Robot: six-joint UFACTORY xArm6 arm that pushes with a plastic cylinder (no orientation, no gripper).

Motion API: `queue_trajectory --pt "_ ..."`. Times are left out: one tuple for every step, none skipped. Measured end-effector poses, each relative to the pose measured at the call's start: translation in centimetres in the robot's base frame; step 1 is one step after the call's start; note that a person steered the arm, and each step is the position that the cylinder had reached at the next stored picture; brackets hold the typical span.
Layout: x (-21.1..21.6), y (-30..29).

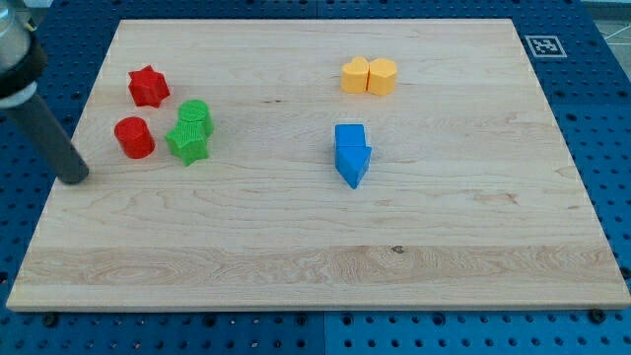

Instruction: Slide the red star closer to the red circle

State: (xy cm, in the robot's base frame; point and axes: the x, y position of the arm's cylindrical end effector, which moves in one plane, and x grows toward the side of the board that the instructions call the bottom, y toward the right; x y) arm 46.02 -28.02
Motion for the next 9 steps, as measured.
queue_trajectory --pt "-6.5 0.0" --pt "-13.2 0.0" --pt "-19.8 0.1" --pt "-20.5 1.6" --pt "-19.5 3.8" --pt "-19.5 3.8" --pt "-19.5 4.2" --pt "-19.5 5.9" --pt "-19.5 6.1"
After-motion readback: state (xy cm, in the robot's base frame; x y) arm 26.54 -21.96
